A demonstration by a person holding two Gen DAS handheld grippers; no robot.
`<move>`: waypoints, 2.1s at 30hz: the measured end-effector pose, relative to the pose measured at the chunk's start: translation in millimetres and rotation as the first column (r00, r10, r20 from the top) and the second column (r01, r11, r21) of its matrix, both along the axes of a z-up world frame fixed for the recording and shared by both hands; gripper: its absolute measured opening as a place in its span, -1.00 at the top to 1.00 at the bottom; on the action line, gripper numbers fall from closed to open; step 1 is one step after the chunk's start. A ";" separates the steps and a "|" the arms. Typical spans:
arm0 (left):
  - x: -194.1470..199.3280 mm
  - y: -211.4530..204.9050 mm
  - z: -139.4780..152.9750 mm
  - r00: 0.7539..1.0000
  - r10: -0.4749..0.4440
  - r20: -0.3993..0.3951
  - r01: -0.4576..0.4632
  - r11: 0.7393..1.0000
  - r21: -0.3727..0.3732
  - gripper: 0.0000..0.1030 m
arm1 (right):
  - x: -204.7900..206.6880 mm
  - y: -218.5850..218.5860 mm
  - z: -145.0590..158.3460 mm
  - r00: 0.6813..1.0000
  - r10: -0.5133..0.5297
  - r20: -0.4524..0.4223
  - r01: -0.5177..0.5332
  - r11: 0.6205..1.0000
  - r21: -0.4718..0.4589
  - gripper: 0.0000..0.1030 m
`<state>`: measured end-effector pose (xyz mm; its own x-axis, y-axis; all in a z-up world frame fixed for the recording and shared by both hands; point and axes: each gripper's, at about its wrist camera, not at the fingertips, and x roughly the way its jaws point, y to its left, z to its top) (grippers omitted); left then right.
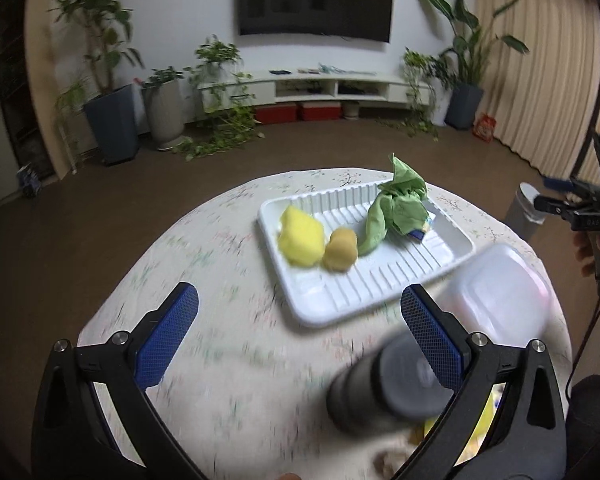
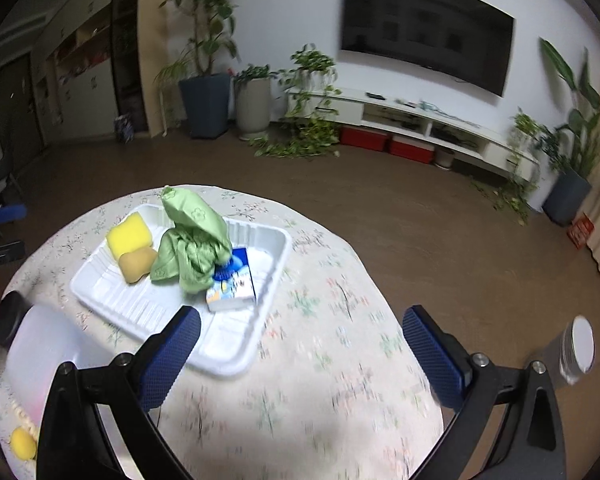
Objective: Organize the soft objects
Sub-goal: 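Move both tools back toward the remaining objects on the table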
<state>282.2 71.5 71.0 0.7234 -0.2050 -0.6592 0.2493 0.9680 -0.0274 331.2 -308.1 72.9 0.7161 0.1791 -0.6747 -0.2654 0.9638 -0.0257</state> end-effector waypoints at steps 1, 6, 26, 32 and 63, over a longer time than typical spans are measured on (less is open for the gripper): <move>-12.9 5.0 0.3 1.000 0.017 0.006 -0.017 1.000 -0.011 -1.00 | -12.7 -6.0 0.5 1.000 -0.011 0.005 0.011 1.000 0.017 -1.00; -82.4 20.8 -5.1 0.996 0.084 0.027 -0.082 0.995 -0.058 -1.00 | -74.2 -18.7 -11.9 0.999 -0.037 -0.017 0.038 0.996 0.082 -1.00; -193.7 -47.0 -92.5 0.987 0.081 -0.137 -0.083 0.997 -0.008 -1.00 | -231.2 79.4 -87.7 0.988 0.054 -0.143 -0.038 0.993 0.113 -1.00; -178.5 -50.5 -105.2 0.977 0.113 -0.181 -0.109 0.994 0.031 -1.00 | -215.3 91.3 -95.5 0.988 0.026 -0.153 -0.018 0.999 0.051 -1.00; -158.2 -56.1 -132.0 0.957 0.111 -0.268 -0.109 0.994 0.021 -0.97 | -187.5 109.2 -123.7 0.975 0.011 -0.223 -0.012 1.000 -0.004 -0.81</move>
